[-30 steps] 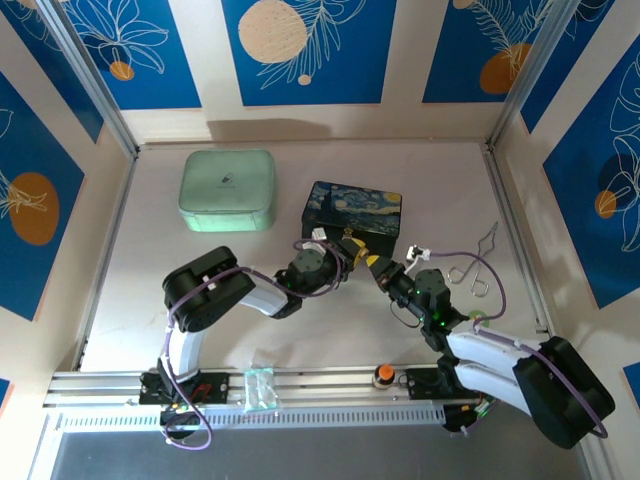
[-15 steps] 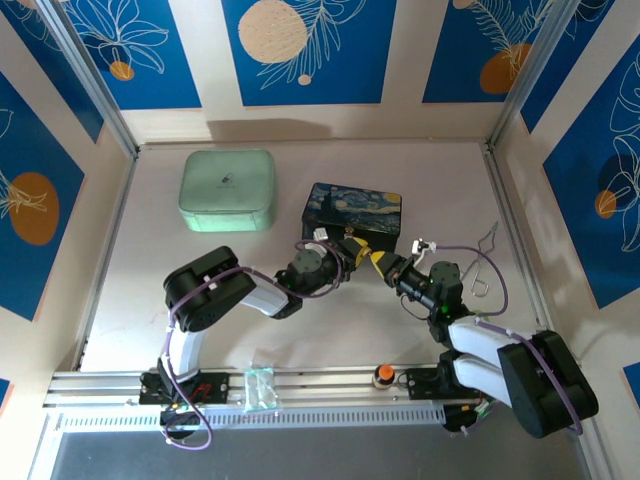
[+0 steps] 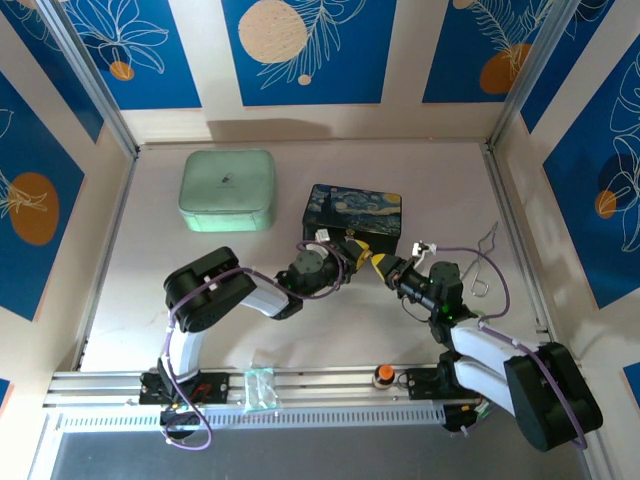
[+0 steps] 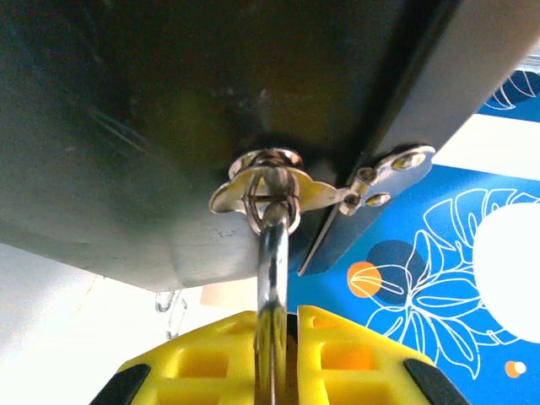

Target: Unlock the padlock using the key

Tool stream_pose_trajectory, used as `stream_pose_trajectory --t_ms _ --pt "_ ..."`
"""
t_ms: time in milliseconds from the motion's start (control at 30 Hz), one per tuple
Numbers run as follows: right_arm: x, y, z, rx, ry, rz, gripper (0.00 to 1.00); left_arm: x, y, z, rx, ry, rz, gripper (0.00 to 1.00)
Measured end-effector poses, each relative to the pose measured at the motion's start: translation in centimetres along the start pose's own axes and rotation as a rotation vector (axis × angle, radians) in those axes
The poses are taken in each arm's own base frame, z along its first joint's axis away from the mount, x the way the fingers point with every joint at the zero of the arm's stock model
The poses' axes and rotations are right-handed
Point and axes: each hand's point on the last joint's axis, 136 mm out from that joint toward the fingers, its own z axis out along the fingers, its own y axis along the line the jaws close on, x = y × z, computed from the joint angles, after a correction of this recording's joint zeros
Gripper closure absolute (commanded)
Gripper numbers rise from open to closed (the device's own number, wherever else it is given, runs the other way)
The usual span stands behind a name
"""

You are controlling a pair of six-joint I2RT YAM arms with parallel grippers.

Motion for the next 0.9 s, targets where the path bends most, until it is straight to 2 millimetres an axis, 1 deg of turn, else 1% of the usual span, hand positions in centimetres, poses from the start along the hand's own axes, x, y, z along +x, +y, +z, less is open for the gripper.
stream_pose_trajectory --t_ms 133,333,467,567,667,700,767,900 --pt "0.1 -0.4 0.3 0.025 0.0 0.03 1.0 0.1 0.3 0.0 -0.014 -0.009 0.029 1.0" --pt "0.0 -0.3 1.3 0.05 0.028 0.126 1.0 -0.4 0.3 0.0 -0.01 -0.038 0.029 1.0" --pt "0.0 -0.3 1.5 0.069 0.038 0.156 1.0 -0.6 0.3 0.0 -0.007 -0.052 0.029 1.0" --pt "0.0 -0.4 1.7 0.081 0.042 0.156 1.0 -0.7 0.5 0.0 -0.011 -0.054 0.028 1.0" --pt "0.1 -0.3 1.9 0.101 0.045 0.109 1.0 -0.8 0.5 0.1 -0.008 -0.059 0.021 1.0" --pt "0.2 -0.3 2.0 0.105 0.041 0.094 0.97 -0.9 0.5 0.1 -0.007 -0.063 0.02 1.0" --pt "0.2 -0.4 2.1 0.113 0.028 0.077 0.84 -1.0 0.6 0.1 -0.008 -0.067 0.021 1.0" --pt "0.2 -0.6 2.2 0.133 -0.005 0.052 0.77 -1.0 0.6 0.1 -0.009 -0.069 0.021 1.0"
